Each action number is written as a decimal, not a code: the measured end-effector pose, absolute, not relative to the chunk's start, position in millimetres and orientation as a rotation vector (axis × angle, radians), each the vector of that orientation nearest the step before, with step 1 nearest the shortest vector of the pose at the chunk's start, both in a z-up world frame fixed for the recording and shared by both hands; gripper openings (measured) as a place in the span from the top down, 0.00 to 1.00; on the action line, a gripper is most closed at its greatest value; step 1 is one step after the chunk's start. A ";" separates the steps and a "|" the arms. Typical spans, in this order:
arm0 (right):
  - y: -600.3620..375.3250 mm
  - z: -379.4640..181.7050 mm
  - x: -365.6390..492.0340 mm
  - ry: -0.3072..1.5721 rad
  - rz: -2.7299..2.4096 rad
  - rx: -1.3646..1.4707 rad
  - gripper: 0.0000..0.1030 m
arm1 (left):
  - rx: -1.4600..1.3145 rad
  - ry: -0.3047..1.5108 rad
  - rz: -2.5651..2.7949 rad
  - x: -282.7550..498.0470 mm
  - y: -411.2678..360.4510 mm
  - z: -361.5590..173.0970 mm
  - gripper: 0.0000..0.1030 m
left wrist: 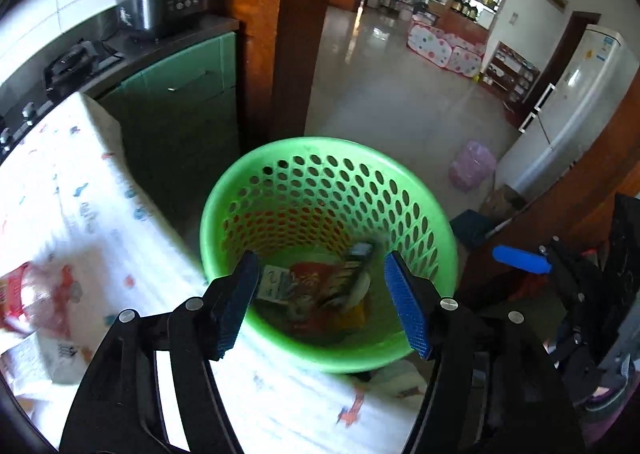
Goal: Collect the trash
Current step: 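Drop the lid and the black-and-white box into the green basket, then move both grippers back over the table and grasp the clear bottle with the left, then grasp the red snack bag with the right gripper while the left holds the bottle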
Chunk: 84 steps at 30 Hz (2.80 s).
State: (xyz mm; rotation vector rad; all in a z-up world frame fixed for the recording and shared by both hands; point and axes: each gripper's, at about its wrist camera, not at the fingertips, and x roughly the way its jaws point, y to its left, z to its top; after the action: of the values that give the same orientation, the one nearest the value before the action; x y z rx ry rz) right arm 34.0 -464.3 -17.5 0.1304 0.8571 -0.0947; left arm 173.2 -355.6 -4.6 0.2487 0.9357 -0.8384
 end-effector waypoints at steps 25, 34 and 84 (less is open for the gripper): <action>-337.1 31.4 46.5 0.800 0.159 0.013 0.08 | 0.191 0.874 -0.382 118.6 -63.3 38.9 0.30; -298.8 36.9 59.4 0.804 0.221 -0.023 0.08 | 0.140 1.003 -0.234 103.0 -7.9 -15.3 0.18; -159.7 28.3 231.8 0.951 0.434 0.170 0.23 | -0.051 0.992 -0.278 130.2 58.8 -20.2 0.46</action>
State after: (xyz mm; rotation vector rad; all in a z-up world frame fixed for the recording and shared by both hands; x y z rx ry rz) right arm 231.8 -159.7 28.3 0.1703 0.9513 0.4336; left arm 130.2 58.8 -20.2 -0.0507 0.9924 -0.2785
